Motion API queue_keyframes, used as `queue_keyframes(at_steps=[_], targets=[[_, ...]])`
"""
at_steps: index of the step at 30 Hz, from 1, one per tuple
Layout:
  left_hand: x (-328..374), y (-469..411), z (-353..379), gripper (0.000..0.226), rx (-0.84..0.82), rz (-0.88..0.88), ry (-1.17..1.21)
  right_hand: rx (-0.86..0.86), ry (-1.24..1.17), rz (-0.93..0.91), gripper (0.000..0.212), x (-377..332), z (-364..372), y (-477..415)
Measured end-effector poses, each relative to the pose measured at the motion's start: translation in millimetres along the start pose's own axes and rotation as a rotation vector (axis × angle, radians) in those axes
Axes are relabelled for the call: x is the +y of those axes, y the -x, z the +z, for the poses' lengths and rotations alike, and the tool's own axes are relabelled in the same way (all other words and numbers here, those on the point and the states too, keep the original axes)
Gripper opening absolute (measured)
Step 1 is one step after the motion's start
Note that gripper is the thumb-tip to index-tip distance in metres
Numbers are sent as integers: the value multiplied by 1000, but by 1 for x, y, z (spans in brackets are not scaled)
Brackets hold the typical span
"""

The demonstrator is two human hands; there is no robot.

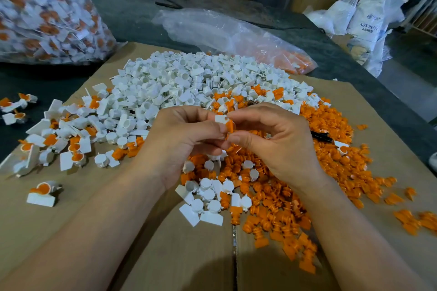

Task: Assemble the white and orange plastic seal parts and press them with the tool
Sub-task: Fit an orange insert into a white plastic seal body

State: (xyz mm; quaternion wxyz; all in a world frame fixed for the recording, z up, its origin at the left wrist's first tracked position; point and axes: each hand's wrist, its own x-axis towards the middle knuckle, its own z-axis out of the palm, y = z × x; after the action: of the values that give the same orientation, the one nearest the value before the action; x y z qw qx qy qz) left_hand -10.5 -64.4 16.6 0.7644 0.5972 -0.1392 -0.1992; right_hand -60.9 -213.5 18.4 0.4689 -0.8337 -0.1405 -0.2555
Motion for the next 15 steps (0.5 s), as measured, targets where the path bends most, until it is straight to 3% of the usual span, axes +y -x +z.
queue_keyframes(at_steps=[5,9,15], targets=[[0,-1,0,5,-12,-18,9,-7,-7,-5,28,1,0,0],[0,0,0,22,-10,-31,3,-1,-1,-15,28,1,0,0],[1,0,2,7,8,-55,52,-8,-17,39,41,3,1,1]])
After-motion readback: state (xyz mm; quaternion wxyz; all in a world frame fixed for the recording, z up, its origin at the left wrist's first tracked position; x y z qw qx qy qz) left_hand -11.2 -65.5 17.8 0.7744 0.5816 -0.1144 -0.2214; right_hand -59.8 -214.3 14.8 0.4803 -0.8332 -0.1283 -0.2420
